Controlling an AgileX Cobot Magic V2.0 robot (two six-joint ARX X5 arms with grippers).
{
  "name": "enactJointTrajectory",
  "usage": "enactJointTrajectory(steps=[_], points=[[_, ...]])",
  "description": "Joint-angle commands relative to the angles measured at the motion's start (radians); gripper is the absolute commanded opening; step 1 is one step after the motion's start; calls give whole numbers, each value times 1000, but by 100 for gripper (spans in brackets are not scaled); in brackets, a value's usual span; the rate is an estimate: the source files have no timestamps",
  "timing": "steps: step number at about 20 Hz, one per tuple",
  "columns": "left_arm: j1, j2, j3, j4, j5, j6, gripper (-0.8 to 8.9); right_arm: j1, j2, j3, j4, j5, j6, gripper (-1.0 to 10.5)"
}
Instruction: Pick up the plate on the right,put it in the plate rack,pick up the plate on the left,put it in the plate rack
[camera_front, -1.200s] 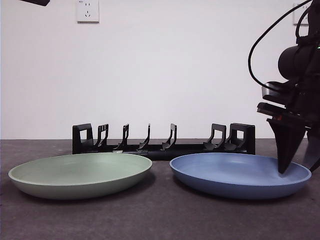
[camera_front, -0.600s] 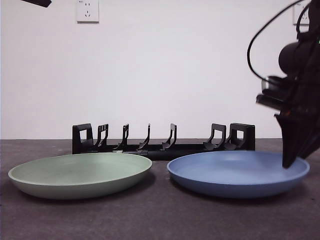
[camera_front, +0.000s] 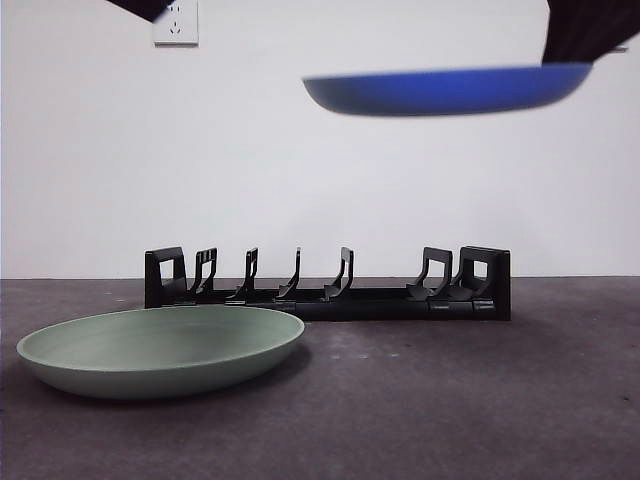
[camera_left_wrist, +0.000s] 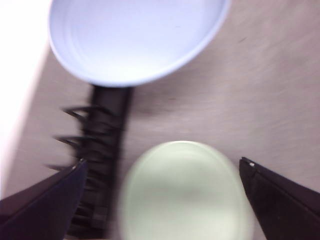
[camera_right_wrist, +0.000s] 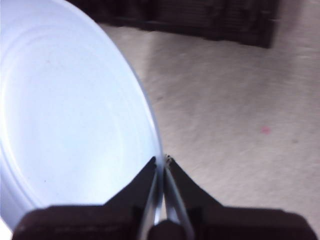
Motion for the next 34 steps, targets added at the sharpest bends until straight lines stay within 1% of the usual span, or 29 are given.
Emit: enactJointTrajectory(steps=[1, 4, 5, 8, 9, 12, 13, 14, 18, 21, 25, 27, 28, 34], points=[[-66, 23, 2, 60, -88, 125, 534, 49, 6, 19, -7, -11, 28, -13], [-141, 59, 2, 102, -140, 217, 534, 121, 6, 21, -6, -11, 60, -13], [-163, 72, 2, 102, -154, 236, 533, 142, 6, 21, -5, -11, 69, -13], [-212, 111, 2, 101, -195, 242, 529, 187, 6, 21, -3, -11, 80, -12], [-220, 122, 2, 101, -212, 242, 504, 194, 6, 21, -3, -10, 81, -13], [-245, 143, 2, 93, -259, 243, 236, 200, 6, 21, -3, -7, 89, -12], [-248, 143, 2, 90, -261, 243, 179, 200, 6, 21, -3, -7, 89, -12], [-251, 143, 2, 87, -261, 242, 150, 200, 6, 21, -3, -7, 91, -12], [-256, 143, 2, 75, -261, 240, 136, 200, 6, 21, -2, -7, 92, -12], [-256, 143, 2, 71, -261, 239, 56, 200, 6, 21, 4, -7, 92, -12], [-257, 143, 2, 67, -261, 234, 51, 200, 6, 21, 14, -7, 96, -12], [-257, 143, 2, 57, -261, 234, -1, 200, 6, 21, 15, -7, 96, -12], [-257, 143, 2, 52, -261, 235, -9, 200, 6, 21, 16, -7, 96, -12], [-257, 143, 2, 36, -256, 229, -8, 200, 6, 21, 21, -7, 95, -12]])
